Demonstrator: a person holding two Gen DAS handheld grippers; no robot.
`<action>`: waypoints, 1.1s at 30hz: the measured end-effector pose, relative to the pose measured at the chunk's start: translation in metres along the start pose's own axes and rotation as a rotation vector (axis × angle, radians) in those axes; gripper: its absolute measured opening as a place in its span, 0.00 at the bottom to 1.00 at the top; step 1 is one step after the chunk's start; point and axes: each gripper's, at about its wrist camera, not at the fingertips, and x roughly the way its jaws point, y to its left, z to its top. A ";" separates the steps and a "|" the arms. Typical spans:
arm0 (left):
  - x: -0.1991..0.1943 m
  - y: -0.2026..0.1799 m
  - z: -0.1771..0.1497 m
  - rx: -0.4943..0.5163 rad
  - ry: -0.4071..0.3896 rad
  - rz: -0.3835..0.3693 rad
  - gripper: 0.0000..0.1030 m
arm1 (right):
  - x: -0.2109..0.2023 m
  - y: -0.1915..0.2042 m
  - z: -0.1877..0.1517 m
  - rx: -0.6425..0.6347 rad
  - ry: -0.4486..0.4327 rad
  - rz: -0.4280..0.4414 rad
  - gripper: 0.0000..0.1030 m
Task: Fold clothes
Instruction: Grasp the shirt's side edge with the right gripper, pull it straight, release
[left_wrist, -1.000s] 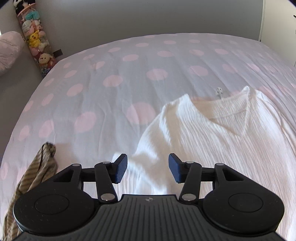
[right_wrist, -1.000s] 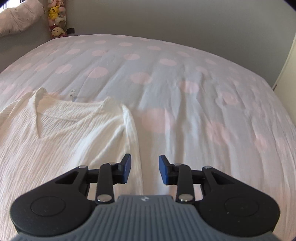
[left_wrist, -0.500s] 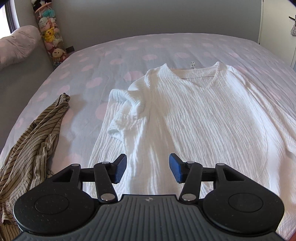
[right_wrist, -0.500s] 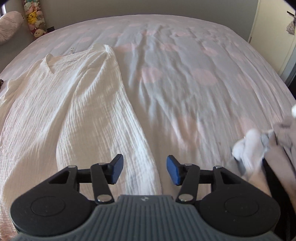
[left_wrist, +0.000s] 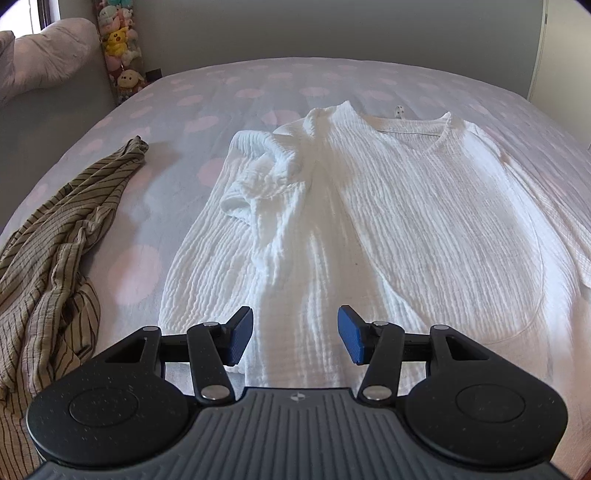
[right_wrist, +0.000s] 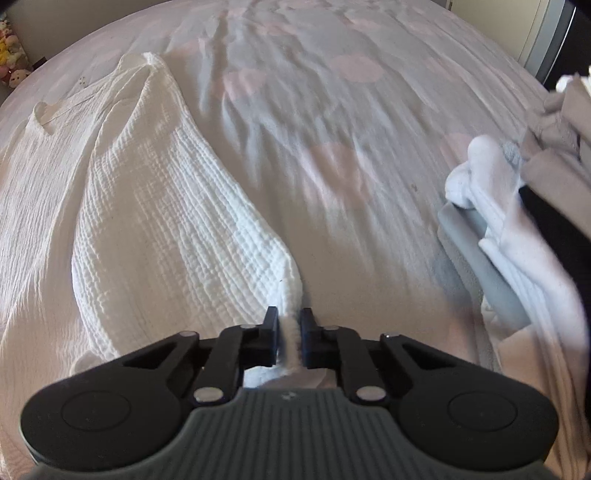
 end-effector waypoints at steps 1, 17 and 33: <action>0.002 0.004 0.000 -0.013 0.007 -0.009 0.47 | -0.004 0.006 0.004 -0.010 -0.002 -0.027 0.11; 0.016 0.041 0.010 -0.151 0.041 -0.011 0.47 | -0.047 -0.032 0.134 -0.086 -0.053 -0.511 0.11; 0.029 0.052 0.018 -0.186 0.048 0.026 0.47 | -0.007 -0.030 0.135 -0.099 -0.041 -0.479 0.36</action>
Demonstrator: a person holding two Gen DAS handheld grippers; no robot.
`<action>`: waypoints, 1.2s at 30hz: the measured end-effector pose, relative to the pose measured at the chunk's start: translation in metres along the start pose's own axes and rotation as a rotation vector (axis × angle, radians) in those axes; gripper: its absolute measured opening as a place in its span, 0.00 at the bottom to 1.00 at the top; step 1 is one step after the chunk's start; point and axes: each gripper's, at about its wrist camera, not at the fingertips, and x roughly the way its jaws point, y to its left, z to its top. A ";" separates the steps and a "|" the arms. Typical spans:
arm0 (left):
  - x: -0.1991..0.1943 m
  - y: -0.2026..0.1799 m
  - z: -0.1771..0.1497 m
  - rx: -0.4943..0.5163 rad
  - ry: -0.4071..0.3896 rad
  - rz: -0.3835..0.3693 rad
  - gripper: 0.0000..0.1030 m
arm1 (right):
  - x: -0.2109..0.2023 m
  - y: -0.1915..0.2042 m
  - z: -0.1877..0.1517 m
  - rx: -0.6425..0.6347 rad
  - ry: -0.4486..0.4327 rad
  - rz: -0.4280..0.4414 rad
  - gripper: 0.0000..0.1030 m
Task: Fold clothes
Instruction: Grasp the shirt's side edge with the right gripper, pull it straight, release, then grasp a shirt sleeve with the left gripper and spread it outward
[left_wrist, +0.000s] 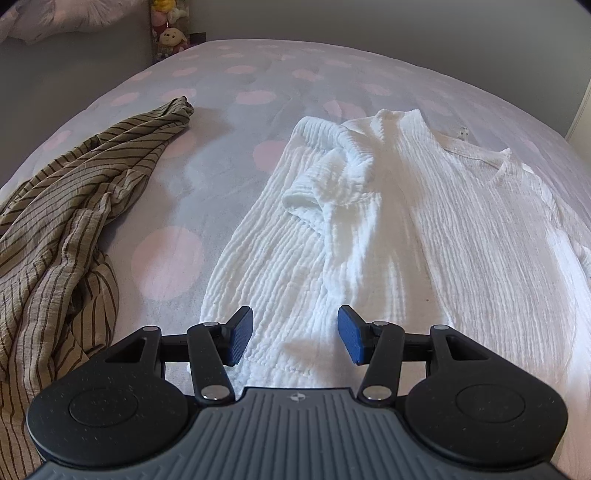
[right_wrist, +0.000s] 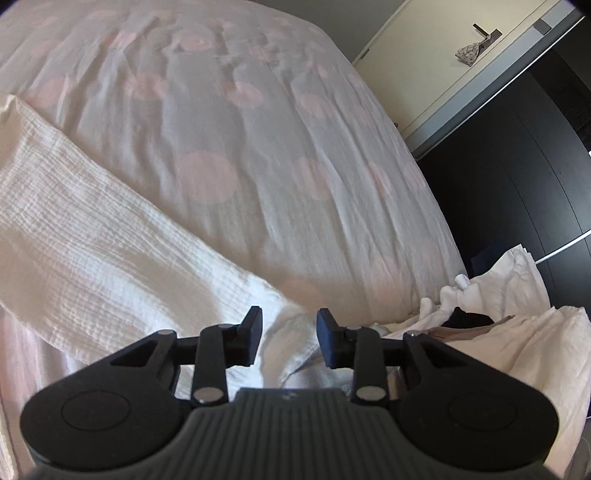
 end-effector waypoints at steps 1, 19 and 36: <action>-0.001 0.000 0.000 0.000 0.001 0.004 0.47 | -0.007 0.003 -0.004 0.005 -0.027 0.021 0.37; -0.026 0.022 -0.017 -0.063 -0.025 0.058 0.47 | -0.091 0.141 -0.108 0.110 -0.229 0.566 0.39; -0.027 0.067 -0.012 -0.301 -0.102 0.099 0.49 | -0.128 0.195 -0.153 0.021 -0.421 0.933 0.49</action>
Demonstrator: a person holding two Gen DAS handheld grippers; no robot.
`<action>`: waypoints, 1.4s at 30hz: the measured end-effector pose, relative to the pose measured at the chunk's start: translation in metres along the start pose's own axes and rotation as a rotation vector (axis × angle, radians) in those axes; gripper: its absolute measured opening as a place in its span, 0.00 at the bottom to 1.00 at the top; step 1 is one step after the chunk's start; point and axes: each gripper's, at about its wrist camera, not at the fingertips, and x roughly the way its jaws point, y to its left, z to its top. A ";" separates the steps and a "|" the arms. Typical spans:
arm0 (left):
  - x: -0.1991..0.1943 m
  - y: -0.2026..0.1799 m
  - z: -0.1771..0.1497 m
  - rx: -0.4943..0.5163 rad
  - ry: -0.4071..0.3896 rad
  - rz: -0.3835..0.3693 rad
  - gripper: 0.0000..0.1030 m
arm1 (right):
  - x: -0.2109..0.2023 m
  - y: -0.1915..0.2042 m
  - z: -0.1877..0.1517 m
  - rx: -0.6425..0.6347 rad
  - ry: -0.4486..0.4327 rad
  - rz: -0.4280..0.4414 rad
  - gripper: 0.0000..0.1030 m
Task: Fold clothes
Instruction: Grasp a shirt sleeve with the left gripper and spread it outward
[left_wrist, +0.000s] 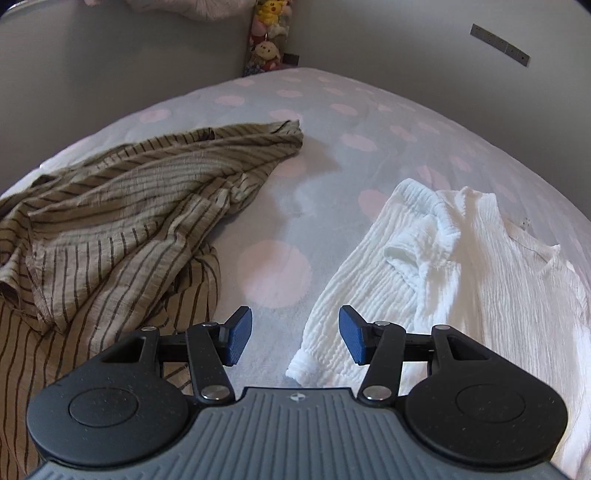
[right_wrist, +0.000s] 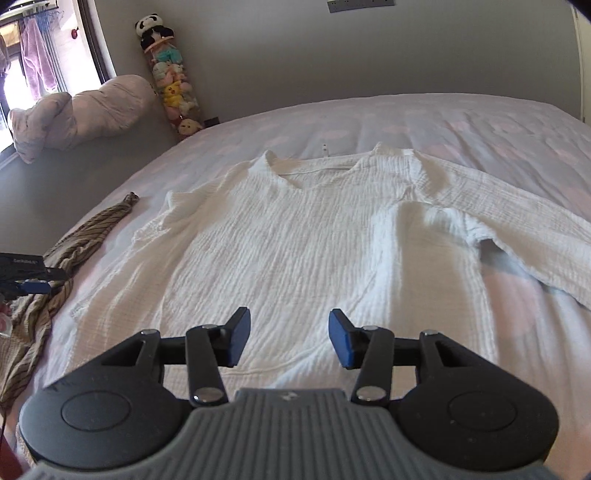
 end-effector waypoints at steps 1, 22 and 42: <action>0.007 0.002 -0.002 -0.016 0.031 -0.006 0.50 | 0.001 -0.001 0.000 0.009 -0.004 0.019 0.49; -0.001 -0.042 0.042 0.225 -0.028 0.040 0.06 | 0.029 -0.043 -0.004 0.223 -0.038 0.091 0.49; 0.077 0.043 0.202 0.304 0.051 0.437 0.05 | 0.069 -0.051 -0.005 0.220 0.018 0.128 0.56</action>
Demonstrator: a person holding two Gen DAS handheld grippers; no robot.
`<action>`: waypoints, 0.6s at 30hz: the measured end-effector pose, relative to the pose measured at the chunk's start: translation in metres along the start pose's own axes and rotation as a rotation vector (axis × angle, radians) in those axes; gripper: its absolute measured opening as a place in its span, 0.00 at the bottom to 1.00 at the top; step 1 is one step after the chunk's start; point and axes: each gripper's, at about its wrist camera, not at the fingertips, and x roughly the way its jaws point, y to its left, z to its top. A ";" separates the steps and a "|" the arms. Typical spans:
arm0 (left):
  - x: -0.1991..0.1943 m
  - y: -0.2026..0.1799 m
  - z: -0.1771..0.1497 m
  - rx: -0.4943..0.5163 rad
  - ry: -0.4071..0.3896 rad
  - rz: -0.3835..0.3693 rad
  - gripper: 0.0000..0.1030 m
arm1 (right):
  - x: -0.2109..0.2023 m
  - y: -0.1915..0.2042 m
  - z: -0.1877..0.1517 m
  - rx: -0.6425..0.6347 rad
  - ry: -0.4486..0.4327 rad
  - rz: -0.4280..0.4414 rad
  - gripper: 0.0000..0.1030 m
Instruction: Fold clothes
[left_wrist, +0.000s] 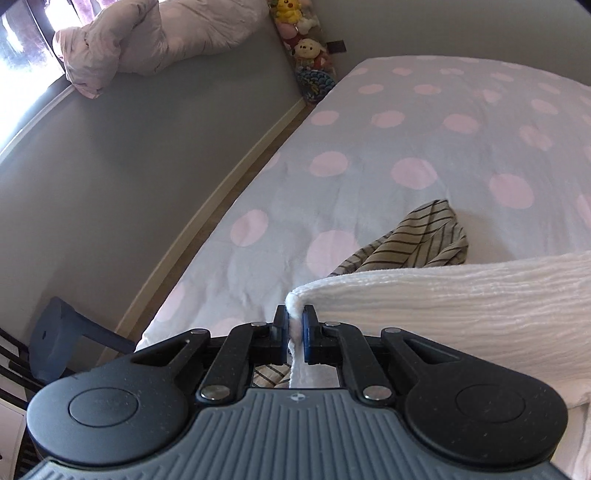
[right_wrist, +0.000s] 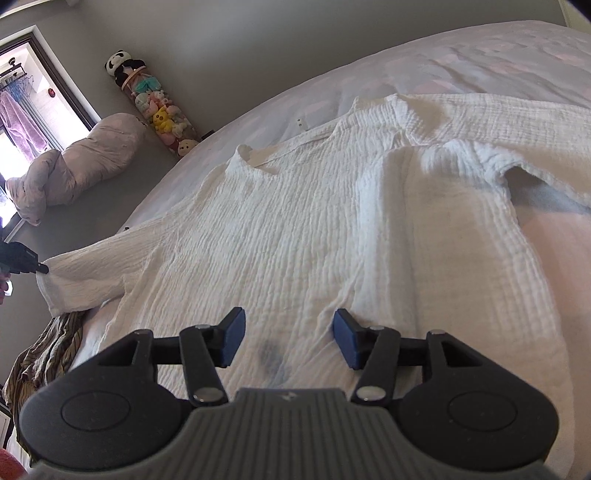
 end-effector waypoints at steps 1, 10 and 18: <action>0.009 -0.001 -0.002 0.007 0.011 0.007 0.05 | 0.001 0.000 0.000 -0.003 0.001 0.001 0.56; 0.037 -0.014 -0.019 0.057 0.000 0.014 0.19 | 0.004 0.000 0.000 -0.017 0.006 0.004 0.60; -0.026 -0.011 -0.045 0.001 -0.002 -0.141 0.44 | 0.000 0.000 -0.001 -0.007 0.004 0.012 0.61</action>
